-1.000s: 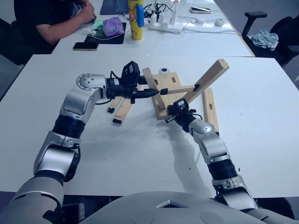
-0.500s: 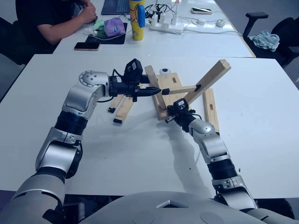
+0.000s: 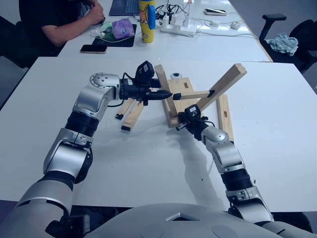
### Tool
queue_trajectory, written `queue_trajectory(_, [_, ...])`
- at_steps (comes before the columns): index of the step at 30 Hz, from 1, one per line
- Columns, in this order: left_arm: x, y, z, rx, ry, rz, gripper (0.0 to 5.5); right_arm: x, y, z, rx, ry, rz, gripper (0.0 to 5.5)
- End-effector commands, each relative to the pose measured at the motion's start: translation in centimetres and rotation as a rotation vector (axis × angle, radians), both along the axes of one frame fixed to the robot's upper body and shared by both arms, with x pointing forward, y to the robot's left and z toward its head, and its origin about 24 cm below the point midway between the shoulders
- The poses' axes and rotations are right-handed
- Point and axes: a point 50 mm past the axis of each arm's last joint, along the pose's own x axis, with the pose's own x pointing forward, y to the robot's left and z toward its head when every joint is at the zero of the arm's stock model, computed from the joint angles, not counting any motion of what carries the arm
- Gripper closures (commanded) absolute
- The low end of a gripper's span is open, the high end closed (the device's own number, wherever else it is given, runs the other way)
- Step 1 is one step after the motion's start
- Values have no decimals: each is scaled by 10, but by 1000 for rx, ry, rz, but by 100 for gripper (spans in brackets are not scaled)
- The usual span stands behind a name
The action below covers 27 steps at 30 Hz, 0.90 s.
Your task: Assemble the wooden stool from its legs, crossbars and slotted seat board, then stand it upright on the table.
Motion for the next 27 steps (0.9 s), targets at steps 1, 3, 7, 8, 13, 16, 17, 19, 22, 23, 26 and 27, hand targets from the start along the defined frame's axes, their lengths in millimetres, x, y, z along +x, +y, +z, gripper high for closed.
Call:
queue_trajectory(1, [-51,-1,-109,374,345,-110,346,-31,3,-48,-8,258,15,550])
queue_trajectory(3, [-57,-3,-111,413,325,-160,346,-32,4,-49,-11,267,19,550])
queue_trajectory(7, [-64,-2,-114,497,288,-215,346,-32,4,-49,-13,266,22,550])
queue_trajectory(8, [-64,-3,-113,496,283,-215,346,-32,4,-49,-13,265,21,550])
queue_trajectory(13, [-56,-8,-107,437,238,-177,346,-29,4,-45,22,230,-2,550])
queue_trajectory(16, [-54,-9,-103,384,212,-144,346,-26,5,-40,44,198,-6,550])
queue_trajectory(17, [-53,-9,-103,359,209,-128,346,-25,6,-37,65,178,-3,550])
queue_trajectory(19, [-53,-6,-102,332,207,-103,346,-23,6,-30,103,142,-8,550])
queue_trajectory(22, [-53,-1,-102,304,216,-77,346,-18,5,-18,224,107,-41,550])
queue_trajectory(23, [-54,0,-102,298,217,-73,346,-17,6,-13,266,97,-51,550])
queue_trajectory(26, [-54,1,-102,293,218,-65,346,-13,6,-3,351,82,-73,550])
queue_trajectory(27, [-54,1,-102,290,218,-62,346,-12,6,0,376,80,-82,550])
